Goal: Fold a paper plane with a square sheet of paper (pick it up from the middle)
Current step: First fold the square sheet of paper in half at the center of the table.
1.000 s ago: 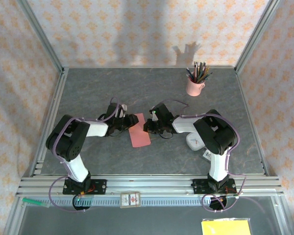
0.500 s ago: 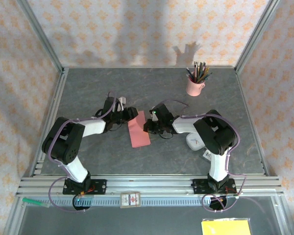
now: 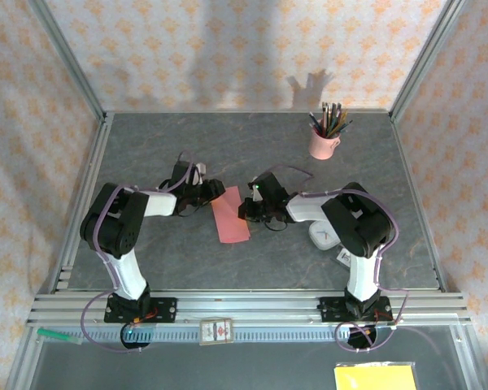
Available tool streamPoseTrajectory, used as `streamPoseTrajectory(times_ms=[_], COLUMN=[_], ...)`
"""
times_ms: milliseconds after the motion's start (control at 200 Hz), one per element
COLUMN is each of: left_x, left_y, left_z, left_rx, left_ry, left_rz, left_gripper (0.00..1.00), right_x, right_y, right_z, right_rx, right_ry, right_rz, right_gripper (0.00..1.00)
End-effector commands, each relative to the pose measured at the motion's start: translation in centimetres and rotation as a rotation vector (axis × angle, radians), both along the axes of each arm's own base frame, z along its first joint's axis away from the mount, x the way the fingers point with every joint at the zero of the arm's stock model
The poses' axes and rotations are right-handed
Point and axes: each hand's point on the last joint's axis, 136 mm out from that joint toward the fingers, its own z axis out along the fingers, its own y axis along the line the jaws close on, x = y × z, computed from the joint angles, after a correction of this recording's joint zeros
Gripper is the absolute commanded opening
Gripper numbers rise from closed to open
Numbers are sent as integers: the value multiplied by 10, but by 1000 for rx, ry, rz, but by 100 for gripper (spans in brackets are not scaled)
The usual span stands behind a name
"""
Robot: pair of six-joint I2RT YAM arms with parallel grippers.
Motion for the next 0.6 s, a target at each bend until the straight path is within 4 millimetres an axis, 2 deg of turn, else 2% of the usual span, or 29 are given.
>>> streamPoseTrajectory(times_ms=[0, 135, 235, 415, 596], left_x=[10, 6, -1, 1, 12], left_y=[7, -5, -4, -2, 3], left_z=[15, 43, 50, 35, 8], left_rx=[19, -85, -102, -79, -15], left_ry=[-44, -93, -110, -93, -47], left_rz=[-1, -26, -24, -21, -17], left_gripper=[42, 42, 42, 42, 42], right_x=[-32, -32, -32, -29, -30], right_y=[-61, -61, -60, -59, -61], right_z=[-71, -71, -71, -72, -72], right_rx=[-289, -290, -289, -290, -298], right_ry=[148, 148, 148, 147, 148], right_rz=[-81, -81, -82, -78, -80], right_gripper=[0, 0, 0, 0, 0])
